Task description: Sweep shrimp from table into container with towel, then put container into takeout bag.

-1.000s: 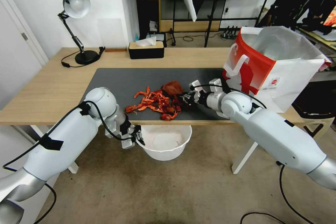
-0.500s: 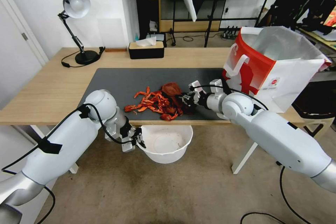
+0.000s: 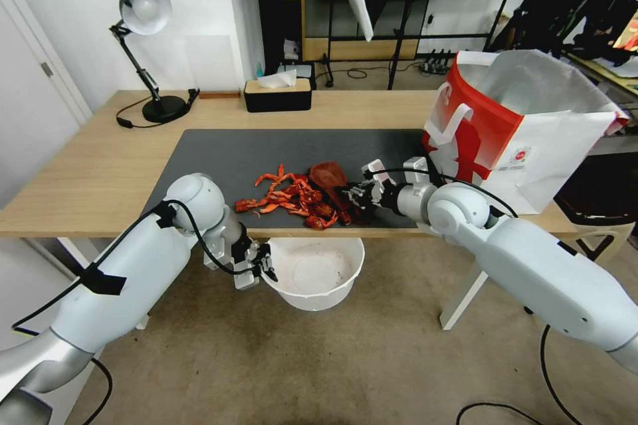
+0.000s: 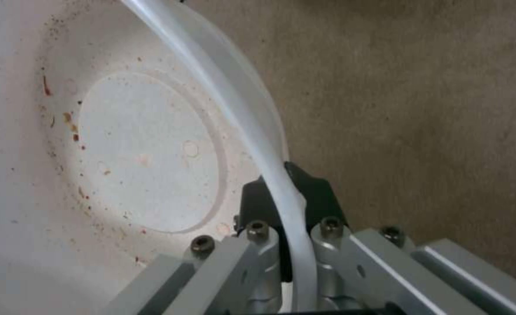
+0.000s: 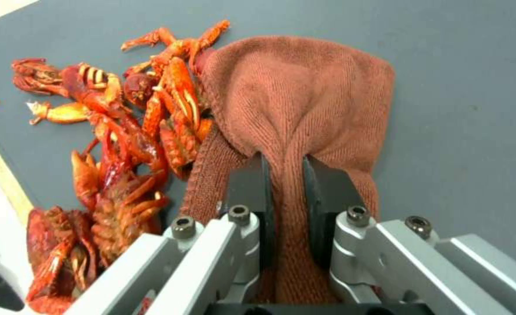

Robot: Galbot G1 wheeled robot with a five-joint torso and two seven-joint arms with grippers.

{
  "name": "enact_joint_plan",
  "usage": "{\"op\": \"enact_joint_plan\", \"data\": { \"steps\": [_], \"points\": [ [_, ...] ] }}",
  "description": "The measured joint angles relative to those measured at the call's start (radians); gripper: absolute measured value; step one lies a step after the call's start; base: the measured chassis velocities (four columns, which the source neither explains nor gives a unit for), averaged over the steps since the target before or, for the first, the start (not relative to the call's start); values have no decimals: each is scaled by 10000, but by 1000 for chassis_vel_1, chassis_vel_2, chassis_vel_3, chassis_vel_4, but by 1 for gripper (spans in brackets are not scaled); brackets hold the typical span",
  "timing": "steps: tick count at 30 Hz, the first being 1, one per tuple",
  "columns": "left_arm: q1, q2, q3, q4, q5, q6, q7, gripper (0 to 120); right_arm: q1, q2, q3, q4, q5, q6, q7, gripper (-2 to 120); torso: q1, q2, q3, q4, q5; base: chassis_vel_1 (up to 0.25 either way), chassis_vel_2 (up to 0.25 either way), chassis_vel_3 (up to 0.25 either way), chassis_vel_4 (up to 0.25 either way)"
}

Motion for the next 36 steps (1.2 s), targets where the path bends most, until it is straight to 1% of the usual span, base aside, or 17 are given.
{"op": "enact_joint_plan", "data": {
  "steps": [9,21,36],
  "points": [
    [45,-87,-36,-47,73,0,0,0,-310,-200,100,575,150,-153,123,10,-1,2,0,0,0,0,0,0,0],
    [80,-82,-120,-25,28,0,-1,0,-569,-384,151,1006,236,-484,306,10,0,1,2,1,-1,0,0,0,0],
    [81,-67,-140,6,-12,0,-3,0,-806,-564,167,1651,301,-552,359,10,2,1,1,1,-1,0,0,0,0]
  ]
}}
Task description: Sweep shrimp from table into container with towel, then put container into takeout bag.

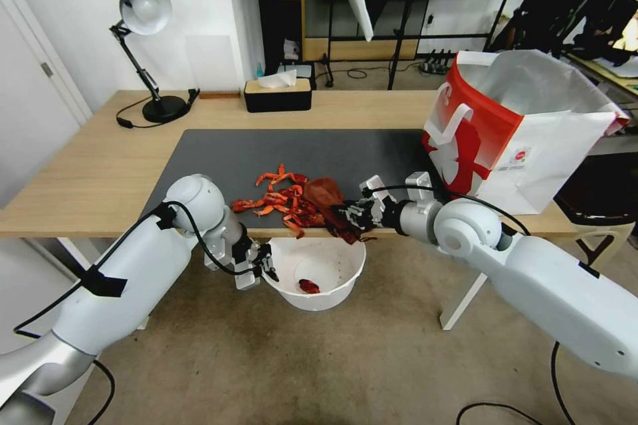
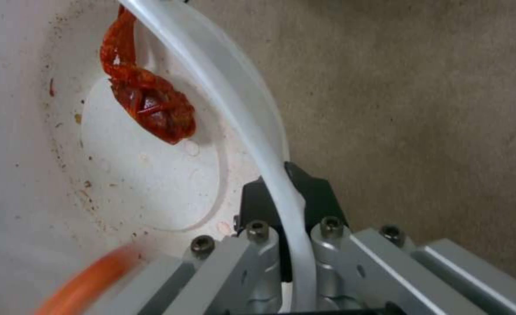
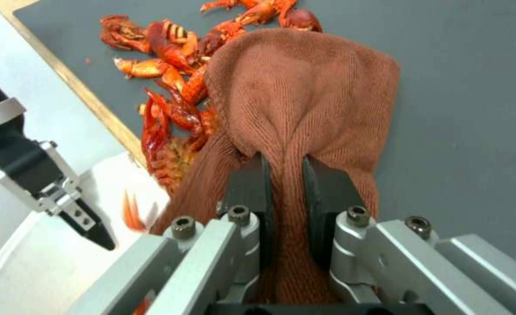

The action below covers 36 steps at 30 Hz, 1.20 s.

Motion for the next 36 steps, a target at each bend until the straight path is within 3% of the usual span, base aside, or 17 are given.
{"op": "enact_joint_plan", "data": {
  "steps": [36],
  "points": [
    [357,12,-188,-67,16,0,-1,0,-1913,-1059,1396,1912,82,39,-37,10,-2,-1,-2,-1,0,0,0,0,0]
  ]
}}
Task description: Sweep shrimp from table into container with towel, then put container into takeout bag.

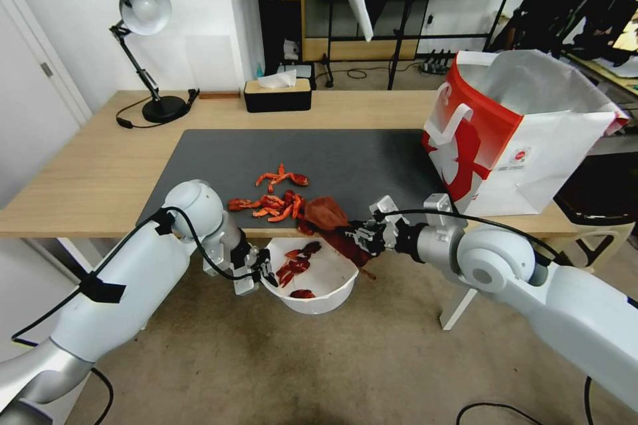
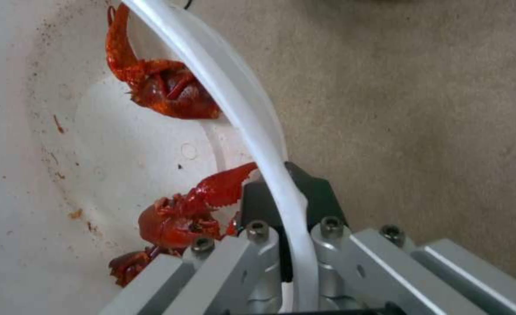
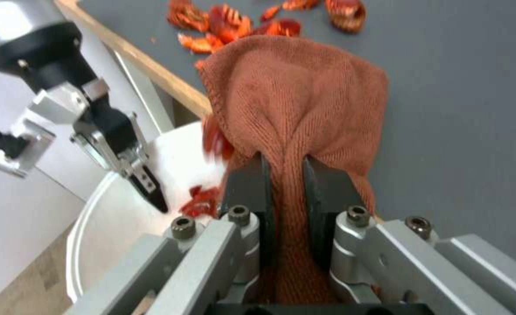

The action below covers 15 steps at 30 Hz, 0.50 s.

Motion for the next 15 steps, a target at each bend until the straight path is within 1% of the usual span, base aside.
{"op": "enact_joint_plan", "data": {
  "steps": [15],
  "points": [
    [175,99,-78,-158,2,0,0,0,40,122,507,267,315,152,152,10,0,0,2,1,0,0,0,0,0]
  ]
}}
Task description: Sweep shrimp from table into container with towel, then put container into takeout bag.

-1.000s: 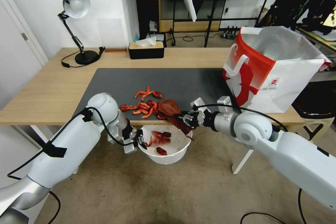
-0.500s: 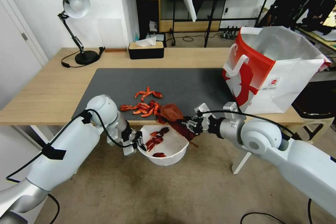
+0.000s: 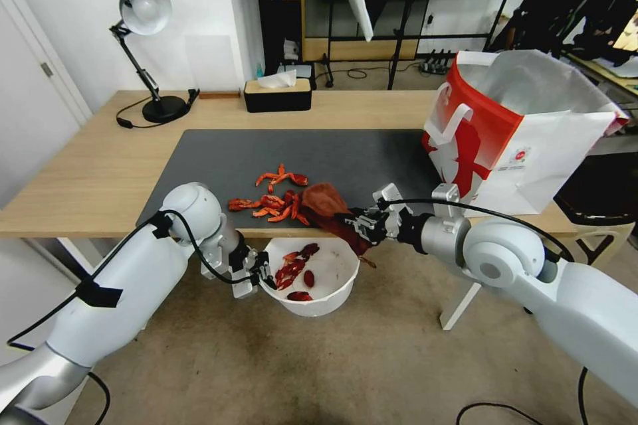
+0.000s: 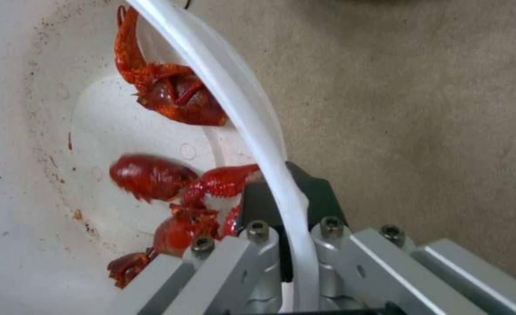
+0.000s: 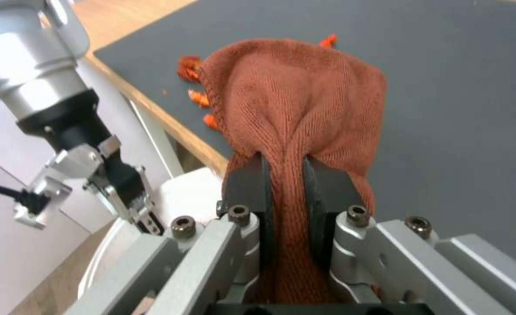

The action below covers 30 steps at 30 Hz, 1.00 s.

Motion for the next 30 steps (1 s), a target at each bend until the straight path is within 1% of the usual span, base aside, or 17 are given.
{"op": "enact_joint_plan", "data": {
  "steps": [7,10,15,20,22,26,27,30],
  "points": [
    [56,32,-21,-35,6,0,0,0,-24,29,219,92,117,145,-31,10,0,0,0,0,-1,0,0,0,0],
    [70,38,-35,-47,16,0,1,0,58,119,414,95,260,445,-244,10,0,0,0,0,0,0,0,0,0],
    [161,10,-58,-48,49,0,1,0,35,176,261,-73,-57,958,-738,10,1,0,0,-1,0,0,0,0,0],
    [176,1,-68,-35,64,0,1,0,199,345,186,-235,-39,1135,-762,10,0,1,0,-1,0,0,0,0,0],
    [187,14,-87,-11,64,0,1,0,623,536,87,-539,56,1359,-750,10,0,0,0,-1,0,0,0,0,0],
    [208,41,-101,14,62,0,1,0,1011,724,-42,-863,145,1540,-632,10,0,0,0,0,-1,0,0,0,0],
    [228,79,-124,47,49,0,1,0,1433,933,-229,-1269,171,1732,-549,10,0,1,0,0,-3,0,0,0,0],
    [233,124,-145,82,33,0,1,0,1850,1206,-499,-1742,178,1857,-456,10,0,0,1,0,0,0,0,0,0]
  ]
}}
